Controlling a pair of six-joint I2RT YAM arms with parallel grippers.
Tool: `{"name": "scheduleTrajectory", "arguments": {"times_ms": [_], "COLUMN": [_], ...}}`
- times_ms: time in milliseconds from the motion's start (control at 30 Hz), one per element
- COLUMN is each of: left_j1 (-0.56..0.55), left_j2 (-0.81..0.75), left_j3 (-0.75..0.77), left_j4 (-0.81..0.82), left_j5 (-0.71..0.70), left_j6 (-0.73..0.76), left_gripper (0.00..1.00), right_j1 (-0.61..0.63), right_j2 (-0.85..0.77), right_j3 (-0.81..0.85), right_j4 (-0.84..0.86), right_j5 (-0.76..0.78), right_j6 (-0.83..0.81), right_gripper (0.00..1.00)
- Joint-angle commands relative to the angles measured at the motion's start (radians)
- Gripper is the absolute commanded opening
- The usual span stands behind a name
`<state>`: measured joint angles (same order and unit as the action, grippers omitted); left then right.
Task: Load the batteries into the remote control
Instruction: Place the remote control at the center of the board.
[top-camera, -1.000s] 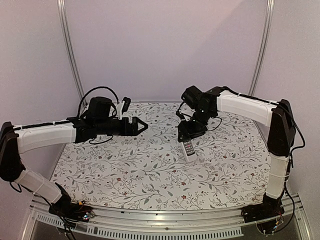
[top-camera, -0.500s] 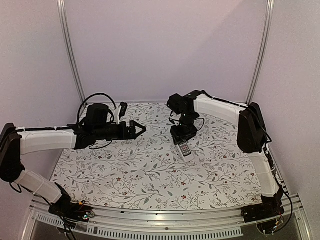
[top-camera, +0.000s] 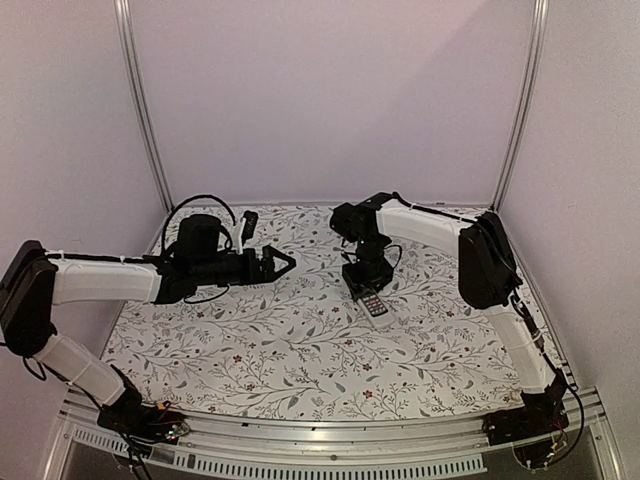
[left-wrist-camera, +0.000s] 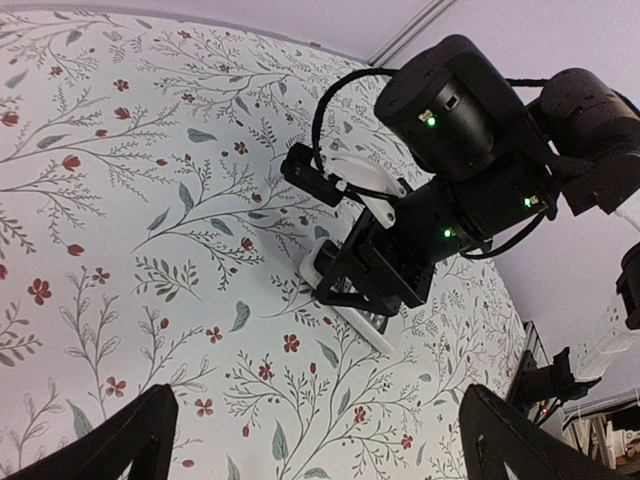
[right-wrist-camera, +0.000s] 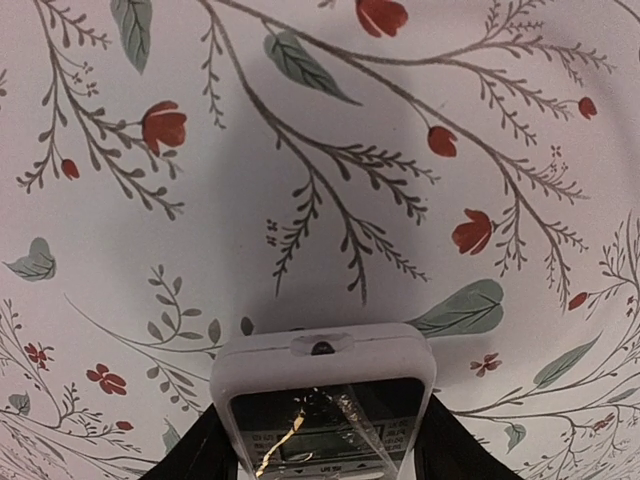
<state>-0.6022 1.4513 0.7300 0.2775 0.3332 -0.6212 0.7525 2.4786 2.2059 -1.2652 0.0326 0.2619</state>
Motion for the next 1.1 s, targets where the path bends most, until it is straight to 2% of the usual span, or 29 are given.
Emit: {"name": "scheduleTrajectory", "arguments": {"times_ms": [0,133,300,433,567,667,833,1067], "left_j1": [0.016,0.019,0.019,0.012,-0.002,-0.017,-0.051,-0.098], "left_j2": [0.016,0.017,0.017,0.000,-0.022,-0.040,-0.045,-0.038], "left_j3": [-0.007,-0.003,0.005,0.023,0.047,0.059,0.104,0.169], "left_j4": [0.029,0.024,0.026,-0.011,-0.085,-0.120,-0.199,-0.303], "left_j5": [0.005,0.008,0.032,0.036,0.001,-0.029,-0.099,-0.199], "left_j6": [0.014,0.012,-0.004,-0.005,0.027,0.040,0.074,0.112], "left_gripper": [1.00,1.00,1.00,1.00,1.00,1.00,1.00,1.00], "right_j1": [0.004,0.003,-0.003,-0.048,-0.089,-0.116,-0.126,-0.126], "right_j2": [0.040,0.032,-0.043,-0.173,-0.378,-0.462,-0.510,-0.459], "right_j3": [0.013,0.008,-0.059,-0.224,-0.431,-0.539,-0.629,-0.640], "right_j4": [0.010,0.024,0.098,0.243,0.354,0.365,0.374,0.381], "right_j5": [0.019,-0.011,-0.062,-0.137,-0.082,0.005,0.157,0.224], "right_j6": [0.024,0.026,0.026,0.031,0.017,-0.017,-0.050,-0.079], "right_gripper": [0.48,0.70,0.82,0.88,0.92,0.93,0.93,0.93]}}
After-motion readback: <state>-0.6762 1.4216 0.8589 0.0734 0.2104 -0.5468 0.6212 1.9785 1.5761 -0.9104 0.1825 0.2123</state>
